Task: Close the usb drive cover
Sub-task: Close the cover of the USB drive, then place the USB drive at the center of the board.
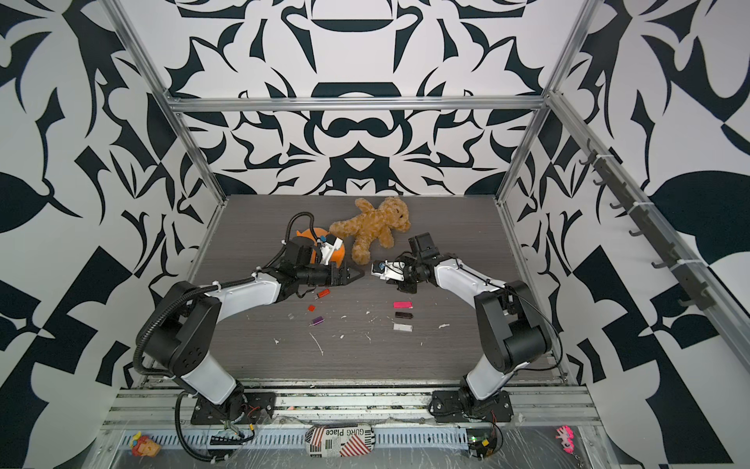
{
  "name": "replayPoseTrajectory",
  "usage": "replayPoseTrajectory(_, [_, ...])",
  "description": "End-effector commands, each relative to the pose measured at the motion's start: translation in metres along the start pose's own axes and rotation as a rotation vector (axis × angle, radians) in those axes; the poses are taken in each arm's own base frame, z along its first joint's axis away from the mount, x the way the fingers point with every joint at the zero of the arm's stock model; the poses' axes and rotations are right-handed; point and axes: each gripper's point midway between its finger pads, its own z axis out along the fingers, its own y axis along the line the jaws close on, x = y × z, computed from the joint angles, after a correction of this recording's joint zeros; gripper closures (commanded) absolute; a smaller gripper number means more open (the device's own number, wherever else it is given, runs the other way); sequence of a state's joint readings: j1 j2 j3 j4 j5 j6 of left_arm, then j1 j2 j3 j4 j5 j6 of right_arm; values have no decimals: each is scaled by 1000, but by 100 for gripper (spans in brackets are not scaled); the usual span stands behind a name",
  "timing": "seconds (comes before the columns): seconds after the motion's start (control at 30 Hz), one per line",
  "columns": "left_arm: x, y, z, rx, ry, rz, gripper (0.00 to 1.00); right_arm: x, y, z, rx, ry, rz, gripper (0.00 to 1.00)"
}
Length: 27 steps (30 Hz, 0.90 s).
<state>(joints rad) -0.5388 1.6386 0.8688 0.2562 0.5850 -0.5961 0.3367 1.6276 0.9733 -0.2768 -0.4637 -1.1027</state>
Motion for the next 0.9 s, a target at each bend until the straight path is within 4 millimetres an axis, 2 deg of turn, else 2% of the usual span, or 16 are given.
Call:
replayPoseTrajectory(0.0, [1, 12, -13, -102, -12, 47, 1, 19, 9, -7, -38, 84, -23, 100])
replayPoseTrajectory(0.2, [-1, 19, -26, -145, -20, 53, 1, 40, 15, -7, -76, 145, -15, 100])
replayPoseTrajectory(0.67, [7, 32, -33, -187, -13, 37, 1, 60, 19, 12, -159, 211, -16, 98])
replayPoseTrajectory(0.87, [9, 36, -31, -188, 4, 26, 1, 64, 16, 16, -168, 230, -23, 88])
